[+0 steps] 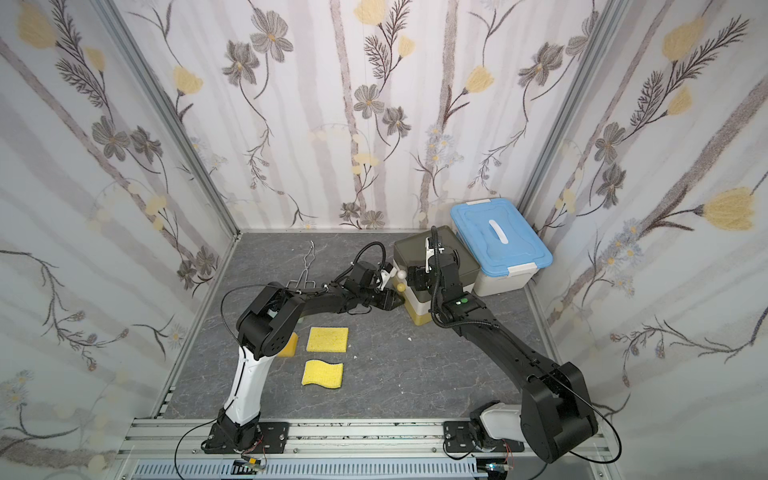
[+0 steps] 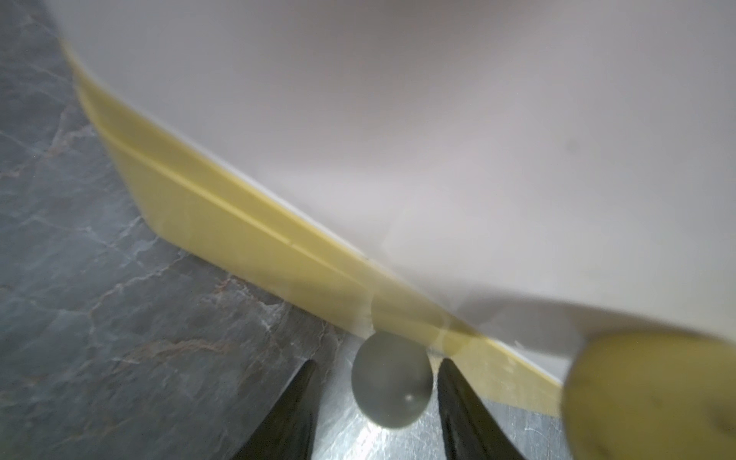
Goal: Take the sponge out of the drawer
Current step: Open the drawer in the storage box.
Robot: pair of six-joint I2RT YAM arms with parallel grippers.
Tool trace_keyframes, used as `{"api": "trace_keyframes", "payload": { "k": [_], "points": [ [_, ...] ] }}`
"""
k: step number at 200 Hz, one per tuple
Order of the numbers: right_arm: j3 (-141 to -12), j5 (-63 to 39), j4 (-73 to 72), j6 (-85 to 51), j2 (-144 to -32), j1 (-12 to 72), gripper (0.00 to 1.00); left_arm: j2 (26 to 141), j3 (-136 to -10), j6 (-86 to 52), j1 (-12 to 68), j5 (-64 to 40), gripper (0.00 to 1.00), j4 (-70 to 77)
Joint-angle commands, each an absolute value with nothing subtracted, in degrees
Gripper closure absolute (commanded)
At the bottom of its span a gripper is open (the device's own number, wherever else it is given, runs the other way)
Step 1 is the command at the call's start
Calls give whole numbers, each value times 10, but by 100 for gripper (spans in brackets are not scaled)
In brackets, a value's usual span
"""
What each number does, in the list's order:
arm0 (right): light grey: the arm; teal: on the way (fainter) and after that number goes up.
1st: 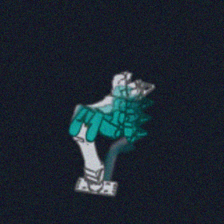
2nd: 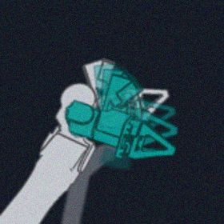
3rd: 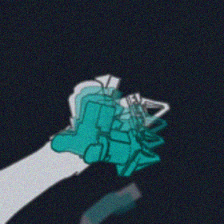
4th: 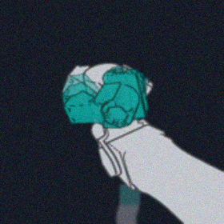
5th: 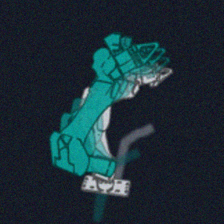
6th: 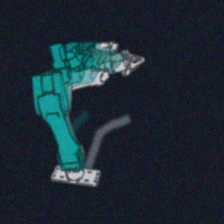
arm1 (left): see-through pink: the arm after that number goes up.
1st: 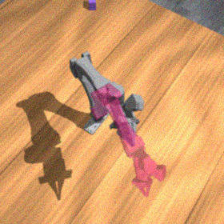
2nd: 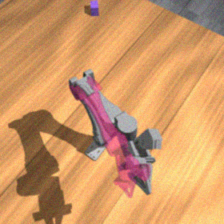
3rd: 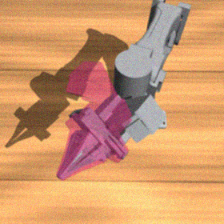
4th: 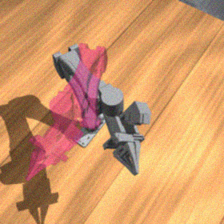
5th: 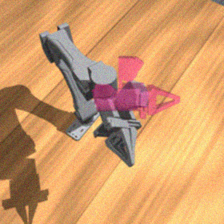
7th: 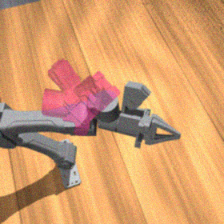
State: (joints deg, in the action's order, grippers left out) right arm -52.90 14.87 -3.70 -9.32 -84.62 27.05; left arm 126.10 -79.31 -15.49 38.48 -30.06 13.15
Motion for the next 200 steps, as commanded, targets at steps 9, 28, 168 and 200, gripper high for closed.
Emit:
{"api": "trace_keyframes", "payload": {
  "k": [9,28,168,200],
  "points": [
    [-529,136,-9,-104,-853,271,6,1266,-793,-162,385,-308,58,163],
    [-530,137,-9,-105,-852,271,6,1265,-794,-164,384,-308,66,166],
    [-525,144,-12,-116,-871,271,10,1225,-718,-187,384,-282,78,198],
    [-526,145,-13,-116,-878,271,10,1215,-696,-187,384,-272,79,206]
  ]
}}
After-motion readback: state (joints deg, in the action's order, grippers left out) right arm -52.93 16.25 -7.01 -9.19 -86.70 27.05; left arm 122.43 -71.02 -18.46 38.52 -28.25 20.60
